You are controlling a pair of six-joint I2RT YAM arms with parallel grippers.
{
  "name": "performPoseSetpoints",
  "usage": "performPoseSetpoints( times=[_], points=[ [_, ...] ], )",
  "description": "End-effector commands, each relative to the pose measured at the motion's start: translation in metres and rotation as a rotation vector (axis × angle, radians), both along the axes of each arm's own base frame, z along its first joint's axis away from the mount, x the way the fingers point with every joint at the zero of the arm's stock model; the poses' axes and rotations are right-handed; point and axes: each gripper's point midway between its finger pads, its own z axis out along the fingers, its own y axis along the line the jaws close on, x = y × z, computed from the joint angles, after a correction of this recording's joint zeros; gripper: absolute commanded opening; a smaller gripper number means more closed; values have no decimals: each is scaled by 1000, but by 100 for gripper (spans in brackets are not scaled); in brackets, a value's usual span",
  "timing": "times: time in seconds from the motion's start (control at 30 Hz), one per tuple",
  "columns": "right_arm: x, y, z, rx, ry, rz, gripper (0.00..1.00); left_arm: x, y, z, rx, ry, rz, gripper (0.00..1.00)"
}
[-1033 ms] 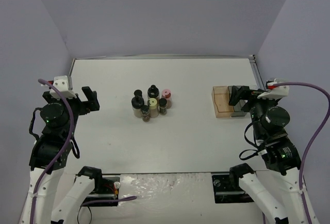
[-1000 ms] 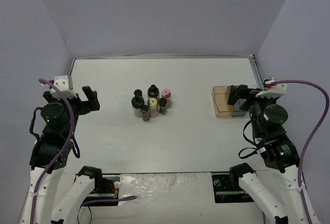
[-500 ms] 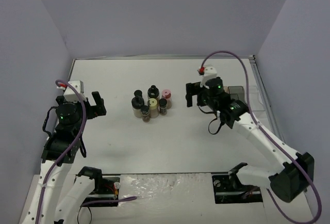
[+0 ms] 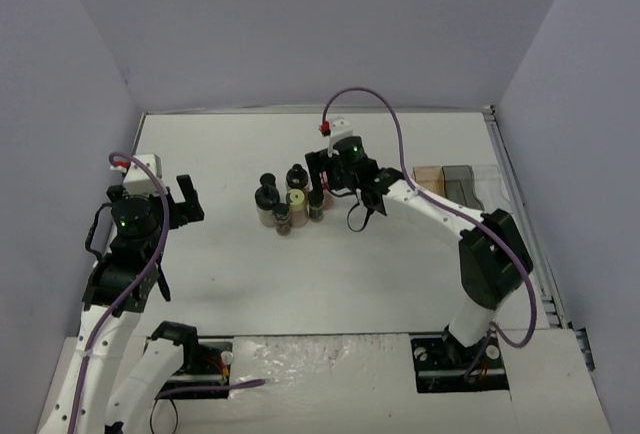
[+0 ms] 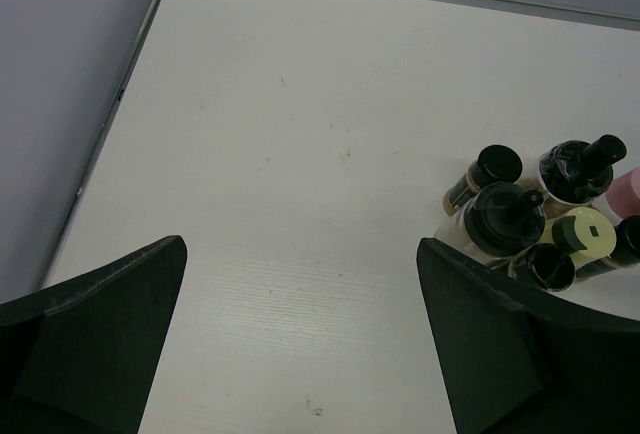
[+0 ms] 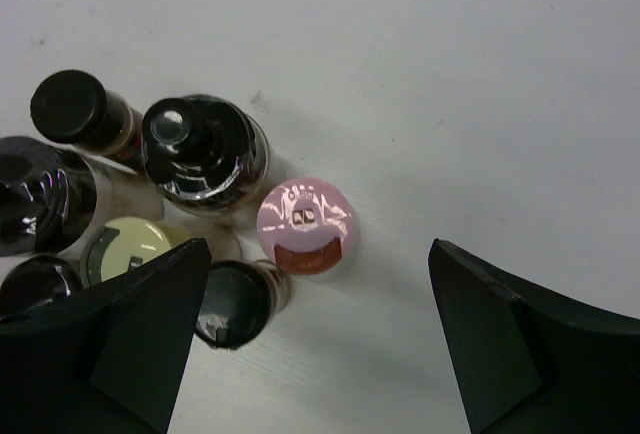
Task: Organize the condiment bottles
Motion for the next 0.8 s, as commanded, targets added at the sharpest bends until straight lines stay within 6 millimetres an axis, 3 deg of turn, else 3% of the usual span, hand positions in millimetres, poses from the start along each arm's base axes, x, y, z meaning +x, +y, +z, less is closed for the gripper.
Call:
performPoseSetpoints(
  times=[0.0, 0.23, 0.57, 0.77],
  points=[
    [30, 27, 35, 61, -121, 33, 86, 9, 4, 18, -5, -60, 35, 97],
    [40, 36, 9, 27, -82, 45, 79, 9, 4, 17, -4, -61, 33, 97],
    [36, 31, -19, -7, -27, 67, 73, 10, 2, 17, -2, -61, 27, 97],
    [39, 20, -23, -12, -14, 51, 57, 10, 2, 16, 0, -58, 25, 97]
  ],
)
